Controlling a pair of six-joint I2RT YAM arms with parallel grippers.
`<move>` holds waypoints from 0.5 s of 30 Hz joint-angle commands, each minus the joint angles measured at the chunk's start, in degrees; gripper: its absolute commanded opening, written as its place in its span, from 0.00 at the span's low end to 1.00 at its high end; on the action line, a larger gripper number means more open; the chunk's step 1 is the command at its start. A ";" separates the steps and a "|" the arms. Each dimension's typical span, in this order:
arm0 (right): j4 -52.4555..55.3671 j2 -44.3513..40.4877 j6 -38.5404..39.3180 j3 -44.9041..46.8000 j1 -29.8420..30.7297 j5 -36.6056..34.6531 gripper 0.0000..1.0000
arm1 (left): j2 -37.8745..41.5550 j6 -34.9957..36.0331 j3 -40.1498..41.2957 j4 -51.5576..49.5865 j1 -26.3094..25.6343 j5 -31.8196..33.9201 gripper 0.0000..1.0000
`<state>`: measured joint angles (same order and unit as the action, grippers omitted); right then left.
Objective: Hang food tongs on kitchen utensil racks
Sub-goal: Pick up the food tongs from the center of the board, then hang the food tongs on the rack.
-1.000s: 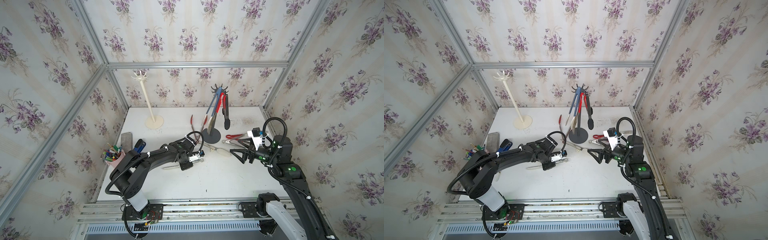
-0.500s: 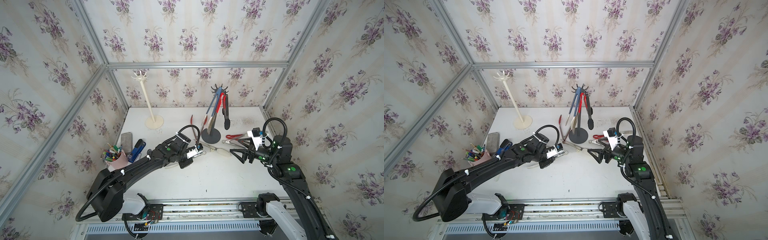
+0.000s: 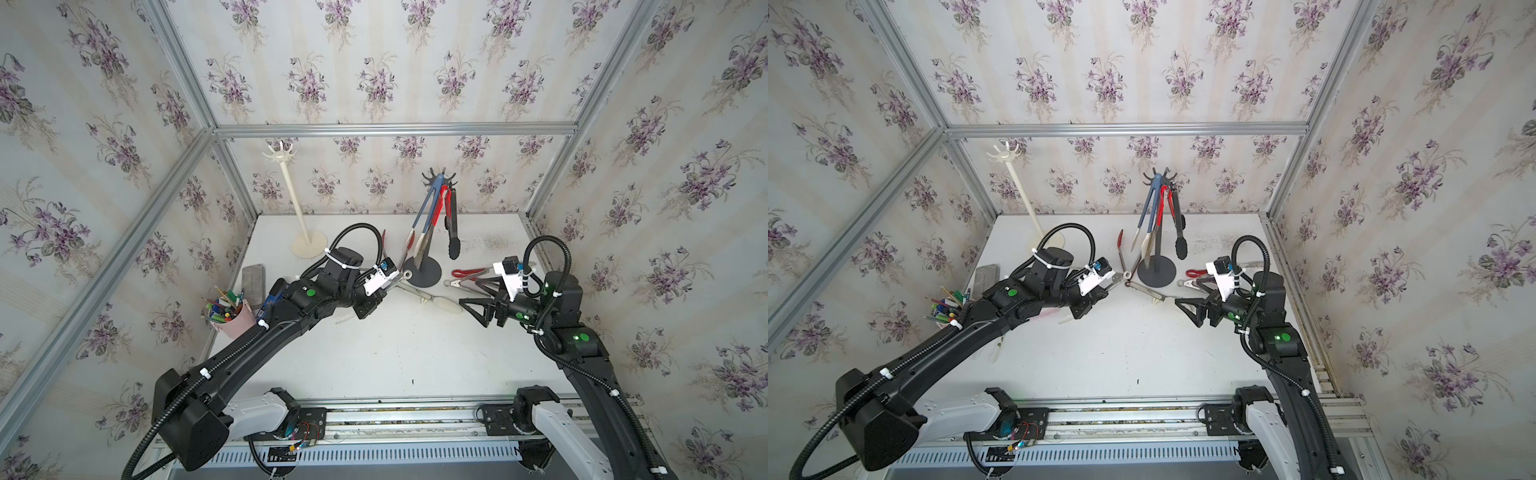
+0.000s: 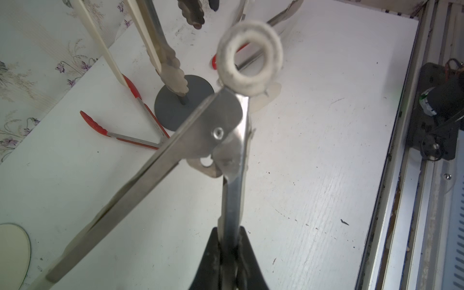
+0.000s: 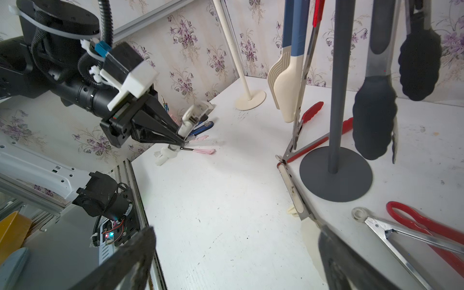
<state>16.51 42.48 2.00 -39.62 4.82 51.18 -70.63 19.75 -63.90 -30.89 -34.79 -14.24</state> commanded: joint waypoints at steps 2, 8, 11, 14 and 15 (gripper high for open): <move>-1.49 0.15 1.12 -0.02 0.05 -0.17 1.00 | -0.66 -3.79 -4.05 1.26 2.12 -3.10 0.00; -1.41 0.06 0.90 0.17 0.05 -0.37 1.00 | -2.86 -5.69 -10.12 1.52 6.10 -7.41 0.00; -1.05 -0.21 0.99 0.26 0.10 -0.51 1.00 | -4.95 -7.61 -13.27 1.49 8.59 -10.63 0.00; -0.26 -0.45 1.32 0.16 0.09 -0.73 1.00 | -6.68 -8.56 -15.72 1.95 10.05 -13.28 0.00; -0.01 -0.54 1.42 0.15 0.08 -0.75 1.00 | -7.17 -8.77 -16.35 2.26 10.38 -14.24 0.00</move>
<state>16.67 42.19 2.07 -39.31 4.82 50.39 -77.19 12.78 -78.89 -30.41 -25.02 -23.73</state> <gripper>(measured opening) 0.997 0.113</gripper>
